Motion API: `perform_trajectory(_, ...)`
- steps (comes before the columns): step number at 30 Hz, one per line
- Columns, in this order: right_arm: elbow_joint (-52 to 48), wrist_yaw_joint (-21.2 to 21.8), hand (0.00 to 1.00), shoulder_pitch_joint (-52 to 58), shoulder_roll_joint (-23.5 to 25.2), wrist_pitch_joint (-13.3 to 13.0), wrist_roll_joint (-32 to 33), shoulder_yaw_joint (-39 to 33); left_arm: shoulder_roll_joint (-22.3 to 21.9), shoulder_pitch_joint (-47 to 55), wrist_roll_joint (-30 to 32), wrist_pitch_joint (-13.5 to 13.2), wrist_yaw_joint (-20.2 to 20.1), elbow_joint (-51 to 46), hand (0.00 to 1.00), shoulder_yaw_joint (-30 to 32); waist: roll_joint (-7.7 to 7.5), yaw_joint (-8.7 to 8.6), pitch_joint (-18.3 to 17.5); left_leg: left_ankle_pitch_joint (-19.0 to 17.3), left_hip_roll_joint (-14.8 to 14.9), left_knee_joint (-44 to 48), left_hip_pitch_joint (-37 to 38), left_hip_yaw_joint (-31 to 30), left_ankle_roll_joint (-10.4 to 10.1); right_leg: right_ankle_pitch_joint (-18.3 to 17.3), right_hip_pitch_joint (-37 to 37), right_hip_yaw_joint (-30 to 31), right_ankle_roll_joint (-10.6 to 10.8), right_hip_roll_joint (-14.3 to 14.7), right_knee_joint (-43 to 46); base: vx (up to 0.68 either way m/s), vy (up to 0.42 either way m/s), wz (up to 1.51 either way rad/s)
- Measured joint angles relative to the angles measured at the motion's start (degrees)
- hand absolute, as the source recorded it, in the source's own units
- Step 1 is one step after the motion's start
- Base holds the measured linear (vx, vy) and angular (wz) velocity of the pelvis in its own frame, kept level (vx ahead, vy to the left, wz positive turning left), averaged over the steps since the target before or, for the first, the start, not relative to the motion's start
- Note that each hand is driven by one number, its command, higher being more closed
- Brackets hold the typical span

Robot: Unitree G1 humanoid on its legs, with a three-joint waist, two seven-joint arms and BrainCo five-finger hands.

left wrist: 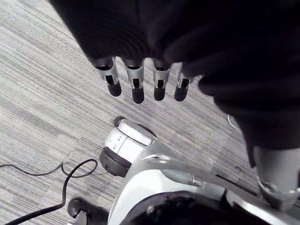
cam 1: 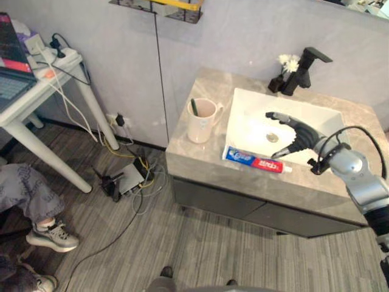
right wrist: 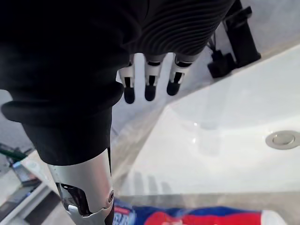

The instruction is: Organize washtable

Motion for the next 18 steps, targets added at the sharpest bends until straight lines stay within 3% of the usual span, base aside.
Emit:
perform_trajectory(6, -1.11, 0.96, 0.0, 0.02, -0.59, 0.02, 0.0, 1.43, 0.57, -0.11, -0.7, -0.05, -0.04, -0.06, 0.0, -0.01, -1.47, -0.1, 1.49, 2.02, -0.11, -1.81, -1.46, 0.05, -1.03, -0.51, -1.77, 0.01, 0.64, -0.11, -1.22, -0.13, -0.035, -0.03)
perform_trajectory(9, -2.3, 1.39, 0.0, 0.6, -1.5, 0.03, -0.01, 2.2, 0.56, -0.3, -1.52, 0.0, -0.04, -0.02, 0.0, -0.14, -1.42, -0.22, 2.12, 2.66, -0.07, -2.62, -1.91, -1.11, -1.73, -0.87, -2.82, 0.08, 0.59, 0.16, -1.12, -0.09, -0.027, 0.0)
perform_trajectory(18, -2.72, 1.27, 0.0, 0.61, -3.26, 0.04, -0.05, 2.19, 1.17, -0.32, -1.71, 0.02, 0.0, -1.2, 0.0, -0.15, -2.75, -0.07, 2.29, 3.25, 0.16, -3.06, -2.6, -0.76, -1.48, -0.66, -4.11, 0.9, 0.83, 0.31, -0.76, 0.01, -0.004, -0.02)
